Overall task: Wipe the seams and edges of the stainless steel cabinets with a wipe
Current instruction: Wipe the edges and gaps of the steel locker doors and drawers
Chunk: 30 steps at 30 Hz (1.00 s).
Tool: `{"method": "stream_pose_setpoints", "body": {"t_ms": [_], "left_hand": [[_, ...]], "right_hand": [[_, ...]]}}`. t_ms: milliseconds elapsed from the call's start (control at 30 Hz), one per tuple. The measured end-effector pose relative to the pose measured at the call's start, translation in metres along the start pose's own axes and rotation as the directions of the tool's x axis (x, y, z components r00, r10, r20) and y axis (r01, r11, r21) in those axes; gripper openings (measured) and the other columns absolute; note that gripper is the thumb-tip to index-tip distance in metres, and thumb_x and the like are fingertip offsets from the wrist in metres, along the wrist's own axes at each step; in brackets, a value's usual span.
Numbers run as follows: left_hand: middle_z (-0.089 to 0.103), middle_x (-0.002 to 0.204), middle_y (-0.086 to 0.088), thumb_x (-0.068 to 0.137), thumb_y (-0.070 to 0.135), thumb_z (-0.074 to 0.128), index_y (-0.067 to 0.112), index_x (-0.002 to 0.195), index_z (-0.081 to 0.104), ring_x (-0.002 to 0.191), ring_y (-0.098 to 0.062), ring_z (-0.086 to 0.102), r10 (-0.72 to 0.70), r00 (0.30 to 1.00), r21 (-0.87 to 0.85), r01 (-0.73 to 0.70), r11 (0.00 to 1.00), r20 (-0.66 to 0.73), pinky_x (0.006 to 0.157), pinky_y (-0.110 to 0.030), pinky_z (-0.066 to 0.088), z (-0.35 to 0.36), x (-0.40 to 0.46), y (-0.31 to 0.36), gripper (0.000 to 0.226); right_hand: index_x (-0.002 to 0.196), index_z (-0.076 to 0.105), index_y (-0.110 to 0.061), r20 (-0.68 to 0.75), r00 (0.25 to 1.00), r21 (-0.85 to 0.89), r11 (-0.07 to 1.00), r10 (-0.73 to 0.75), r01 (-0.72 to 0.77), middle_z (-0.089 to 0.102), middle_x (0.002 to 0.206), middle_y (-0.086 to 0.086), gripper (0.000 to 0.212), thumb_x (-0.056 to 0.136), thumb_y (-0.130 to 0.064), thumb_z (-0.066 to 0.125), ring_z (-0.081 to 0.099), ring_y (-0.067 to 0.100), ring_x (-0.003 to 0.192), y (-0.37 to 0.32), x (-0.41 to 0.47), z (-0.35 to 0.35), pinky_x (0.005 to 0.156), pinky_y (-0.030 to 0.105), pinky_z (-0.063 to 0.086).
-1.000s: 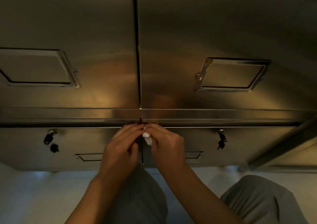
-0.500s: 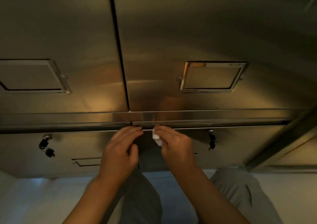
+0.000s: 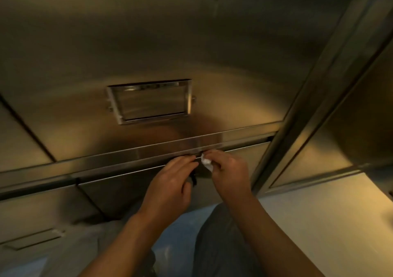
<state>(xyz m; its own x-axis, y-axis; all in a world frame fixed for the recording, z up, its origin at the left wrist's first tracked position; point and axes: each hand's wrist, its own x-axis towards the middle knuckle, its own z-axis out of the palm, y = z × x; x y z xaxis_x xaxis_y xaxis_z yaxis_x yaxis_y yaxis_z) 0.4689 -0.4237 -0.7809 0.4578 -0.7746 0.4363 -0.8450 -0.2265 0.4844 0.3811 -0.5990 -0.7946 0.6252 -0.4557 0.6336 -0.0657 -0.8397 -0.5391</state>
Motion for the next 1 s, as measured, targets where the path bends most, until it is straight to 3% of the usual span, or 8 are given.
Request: {"method": "stream_pose_setpoints", "body": {"t_ms": [133, 233, 333, 400, 533, 667, 800, 1000], "left_hand": [[0.061, 0.145, 0.003, 0.087, 0.003, 0.061, 0.017, 0.134, 0.068, 0.137, -0.013, 0.052, 0.01, 1.0, 0.01, -0.01, 1.0, -0.011, 0.119, -0.032, 0.039, 0.023, 0.014, 0.005, 0.049], [0.067, 0.136, 0.005, 0.081, 0.003, 0.059, 0.016, 0.125, 0.074, 0.127, -0.012, 0.059, -0.02, 0.996, -0.014, 0.019, 1.0, -0.085, 0.115, -0.018, 0.037, 0.029, 0.019, 0.007, 0.048], [0.068, 0.135, 0.005, 0.08, 0.004, 0.06, 0.014, 0.118, 0.077, 0.125, -0.01, 0.06, 0.003, 0.992, -0.022, -0.006, 1.0, -0.127, 0.113, -0.014, 0.035, 0.032, 0.018, 0.007, 0.043], [0.068, 0.134, 0.005, 0.082, 0.007, 0.059, 0.013, 0.115, 0.078, 0.124, -0.011, 0.062, 0.024, 0.989, -0.028, -0.029, 0.999, -0.146, 0.113, -0.016, 0.037, 0.033, 0.016, 0.006, 0.039], [0.068, 0.135, 0.005, 0.086, 0.017, 0.055, 0.014, 0.114, 0.079, 0.124, -0.011, 0.062, 0.041, 0.988, -0.026, -0.045, 0.999, -0.147, 0.113, -0.015, 0.037, 0.033, 0.017, 0.003, 0.037], [0.067, 0.136, 0.006, 0.087, 0.017, 0.055, 0.013, 0.113, 0.079, 0.127, -0.009, 0.06, 0.045, 0.989, -0.037, -0.051, 0.998, -0.143, 0.112, -0.017, 0.04, 0.034, 0.017, 0.0, 0.035], [0.067, 0.137, 0.006, 0.085, 0.013, 0.058, 0.013, 0.111, 0.08, 0.127, -0.007, 0.059, 0.05, 0.988, -0.048, -0.058, 0.997, -0.149, 0.11, -0.018, 0.041, 0.035, 0.017, 0.0, 0.034], [0.067, 0.138, 0.006, 0.083, 0.013, 0.057, 0.014, 0.111, 0.079, 0.13, -0.007, 0.058, 0.064, 0.992, -0.07, -0.072, 0.995, -0.109, 0.112, -0.02, 0.041, 0.029, 0.017, 0.0, 0.036]], "right_hand": [[0.093, 0.082, -0.016, -0.11, 0.991, -0.08, 0.994, 0.072, -0.081, 0.08, 0.096, -0.004, 0.022, 0.08, -0.006, 0.067, 0.073, 0.008, 0.083, 0.035, 0.008, -0.038, 0.086, 0.022, 0.056], [0.092, 0.083, -0.015, -0.206, 0.969, -0.056, 0.987, 0.137, -0.151, 0.08, 0.093, -0.004, 0.024, 0.083, -0.014, 0.06, 0.071, 0.003, 0.083, 0.06, 0.013, -0.059, 0.087, 0.013, 0.052], [0.093, 0.083, -0.011, -0.284, 0.932, -0.008, 0.971, 0.226, -0.238, 0.075, 0.095, -0.009, 0.025, 0.081, 0.001, 0.064, 0.068, -0.001, 0.091, 0.081, 0.015, -0.069, 0.092, 0.004, 0.045], [0.097, 0.082, -0.009, -0.338, 0.895, 0.059, 0.955, 0.292, -0.289, 0.074, 0.098, -0.009, 0.026, 0.085, 0.007, 0.068, 0.068, -0.003, 0.095, 0.084, 0.014, -0.07, 0.093, 0.009, 0.049], [0.108, 0.077, -0.019, -0.412, 0.804, 0.265, 0.901, 0.428, -0.344, 0.073, 0.101, -0.016, 0.022, 0.092, -0.004, 0.074, 0.069, -0.005, 0.1, 0.066, 0.01, -0.061, 0.091, 0.013, 0.053], [0.109, 0.08, -0.014, -0.479, 0.676, 0.396, 0.825, 0.56, -0.403, 0.078, 0.101, -0.003, 0.021, 0.089, -0.007, 0.078, 0.073, 0.006, 0.098, 0.062, 0.013, -0.046, 0.088, 0.03, 0.061], [0.104, 0.082, -0.012, -0.489, 0.651, 0.406, 0.812, 0.581, -0.419, 0.078, 0.095, -0.003, 0.02, 0.085, -0.007, 0.082, 0.074, 0.01, 0.092, 0.063, 0.016, -0.042, 0.083, 0.036, 0.063], [0.097, 0.081, -0.009, -0.508, 0.631, 0.411, 0.809, 0.586, -0.421, 0.077, 0.094, 0.001, 0.016, 0.082, -0.004, 0.084, 0.072, 0.006, 0.092, 0.044, 0.015, -0.03, 0.083, 0.02, 0.059]]}}
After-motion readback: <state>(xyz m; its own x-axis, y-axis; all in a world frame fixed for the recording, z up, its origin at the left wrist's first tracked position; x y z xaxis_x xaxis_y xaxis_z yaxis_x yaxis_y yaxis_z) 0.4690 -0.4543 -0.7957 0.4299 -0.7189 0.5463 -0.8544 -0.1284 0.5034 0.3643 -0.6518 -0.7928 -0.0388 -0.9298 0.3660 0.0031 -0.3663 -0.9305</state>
